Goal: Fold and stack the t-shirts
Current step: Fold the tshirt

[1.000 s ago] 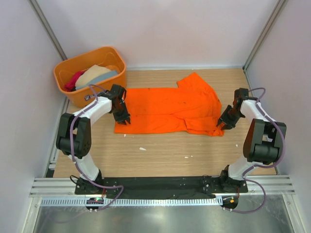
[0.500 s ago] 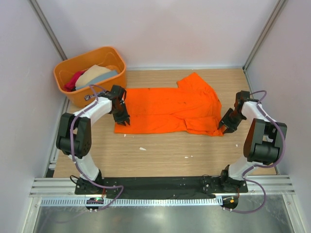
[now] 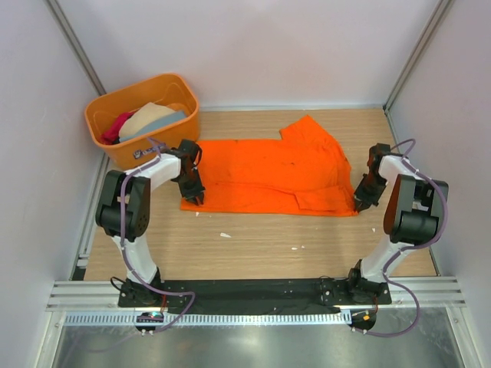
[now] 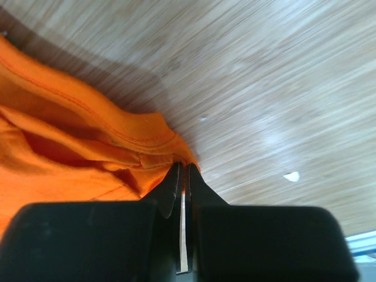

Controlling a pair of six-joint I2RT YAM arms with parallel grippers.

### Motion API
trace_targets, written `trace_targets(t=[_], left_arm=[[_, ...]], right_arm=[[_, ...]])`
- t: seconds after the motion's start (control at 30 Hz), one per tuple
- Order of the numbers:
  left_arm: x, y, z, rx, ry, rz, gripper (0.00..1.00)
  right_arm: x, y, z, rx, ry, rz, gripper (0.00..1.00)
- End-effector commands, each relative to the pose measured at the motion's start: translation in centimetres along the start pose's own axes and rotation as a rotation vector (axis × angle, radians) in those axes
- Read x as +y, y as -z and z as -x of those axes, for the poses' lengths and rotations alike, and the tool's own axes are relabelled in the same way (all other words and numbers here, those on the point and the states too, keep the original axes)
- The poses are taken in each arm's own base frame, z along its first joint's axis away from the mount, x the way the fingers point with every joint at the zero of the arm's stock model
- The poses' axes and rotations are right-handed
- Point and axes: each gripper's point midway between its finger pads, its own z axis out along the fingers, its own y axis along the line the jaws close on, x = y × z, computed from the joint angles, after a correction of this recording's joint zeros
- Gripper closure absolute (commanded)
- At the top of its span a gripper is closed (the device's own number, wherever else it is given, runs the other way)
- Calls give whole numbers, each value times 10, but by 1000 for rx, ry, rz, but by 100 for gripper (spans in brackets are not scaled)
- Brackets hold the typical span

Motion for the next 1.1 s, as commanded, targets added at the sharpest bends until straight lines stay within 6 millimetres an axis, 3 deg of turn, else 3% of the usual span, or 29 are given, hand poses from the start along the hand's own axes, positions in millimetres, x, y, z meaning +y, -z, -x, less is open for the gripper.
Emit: trace_targets(t=[0.0,0.2,0.3,0.4,0.5,0.57,0.77,1.0,1.07], left_arm=[[30,-13,-6,5,-11,110,79],[36,-16,-17,31,-17,115,80],[34,-6,-21,20,-20,90,79],[25,13,-25,4,-23,25,69],[15,29,-27,-13,-26,-32,55],[3,44,-31,-30,-40,-88,52],[-17,70,-40,-64,-68,-194,52],[-19,72,-41,-64,-75,-207,57],[-20,73,-40,-69,-74,-209,57]], right_arm=[[-26,14,25,-89,29,-151,99],[-29,18,29,-113,36,-167,98],[-25,24,29,-114,40,-144,85],[-21,48,33,-157,23,-112,66],[-16,66,34,-185,25,-71,59],[-5,73,30,-187,28,-2,58],[46,70,3,-126,97,227,59],[60,42,-27,12,102,312,60],[60,36,-26,9,101,309,60]])
